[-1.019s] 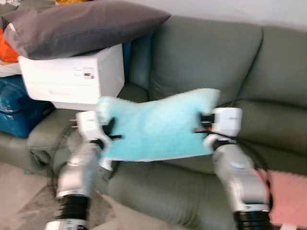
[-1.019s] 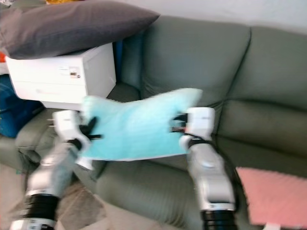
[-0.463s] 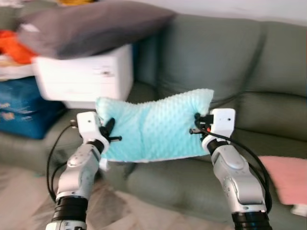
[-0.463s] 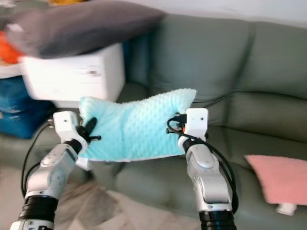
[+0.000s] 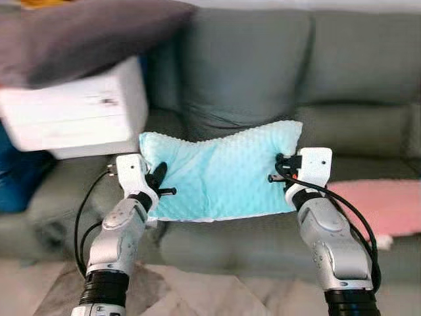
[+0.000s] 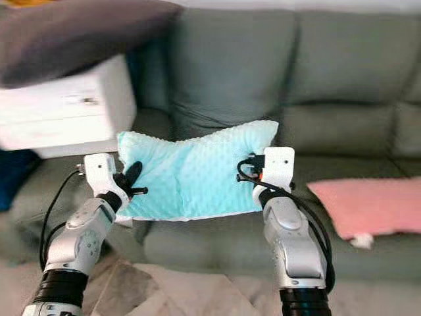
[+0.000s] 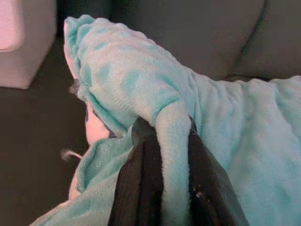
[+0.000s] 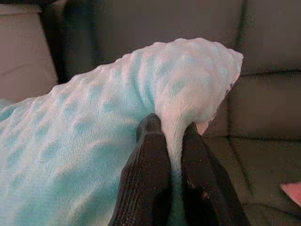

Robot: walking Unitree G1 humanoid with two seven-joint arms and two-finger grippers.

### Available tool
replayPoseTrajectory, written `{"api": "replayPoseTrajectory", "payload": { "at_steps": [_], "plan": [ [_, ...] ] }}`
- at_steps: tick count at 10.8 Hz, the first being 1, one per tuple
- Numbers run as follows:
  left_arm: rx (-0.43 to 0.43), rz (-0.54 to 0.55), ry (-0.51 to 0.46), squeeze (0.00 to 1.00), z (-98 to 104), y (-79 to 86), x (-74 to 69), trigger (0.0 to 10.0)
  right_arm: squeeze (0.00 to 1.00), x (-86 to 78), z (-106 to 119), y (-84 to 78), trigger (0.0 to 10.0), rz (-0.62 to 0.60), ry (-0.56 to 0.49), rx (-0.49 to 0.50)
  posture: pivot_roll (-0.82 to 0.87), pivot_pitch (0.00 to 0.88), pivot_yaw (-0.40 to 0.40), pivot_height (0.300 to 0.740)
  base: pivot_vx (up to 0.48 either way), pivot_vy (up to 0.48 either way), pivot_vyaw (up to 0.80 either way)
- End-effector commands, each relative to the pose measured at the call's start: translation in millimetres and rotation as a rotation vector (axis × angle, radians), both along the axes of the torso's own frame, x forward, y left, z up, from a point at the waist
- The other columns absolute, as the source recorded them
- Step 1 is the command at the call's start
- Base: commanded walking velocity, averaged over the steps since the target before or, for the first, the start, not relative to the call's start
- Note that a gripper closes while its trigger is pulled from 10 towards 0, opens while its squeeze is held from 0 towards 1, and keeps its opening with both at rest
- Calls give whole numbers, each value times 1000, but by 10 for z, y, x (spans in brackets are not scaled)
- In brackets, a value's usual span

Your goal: Move the pillow to the sofa

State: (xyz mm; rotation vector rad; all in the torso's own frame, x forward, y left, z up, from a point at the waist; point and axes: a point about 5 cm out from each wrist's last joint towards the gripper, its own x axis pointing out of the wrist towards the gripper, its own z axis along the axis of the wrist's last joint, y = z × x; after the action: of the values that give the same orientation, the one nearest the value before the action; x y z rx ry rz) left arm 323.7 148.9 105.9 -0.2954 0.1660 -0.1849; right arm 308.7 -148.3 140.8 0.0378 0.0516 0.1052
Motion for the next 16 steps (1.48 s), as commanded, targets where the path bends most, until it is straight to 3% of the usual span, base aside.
{"api": "replayPoseTrajectory", "payload": {
  "at_steps": [1, 14, 16],
  "plan": [
    [19, 9, -37, 0, 80, 20, 29, 10000, 0, 11, 60, 20, 10000, 12, -21, 1, -233, 0, 12, 740, 0, 0, -800],
    [-51, -66, -28, 0, 30, -112, -35, 10000, 0, -10, 56, 5, 10000, 13, -12, 2, -247, 0, 6, 740, 0, 0, -797],
    [-51, -82, -34, 0, 38, -124, -40, 10000, 0, -19, 61, 11, 10000, 17, -17, -5, -247, 0, 7, 740, 124, 0, 0]
  ]
}}
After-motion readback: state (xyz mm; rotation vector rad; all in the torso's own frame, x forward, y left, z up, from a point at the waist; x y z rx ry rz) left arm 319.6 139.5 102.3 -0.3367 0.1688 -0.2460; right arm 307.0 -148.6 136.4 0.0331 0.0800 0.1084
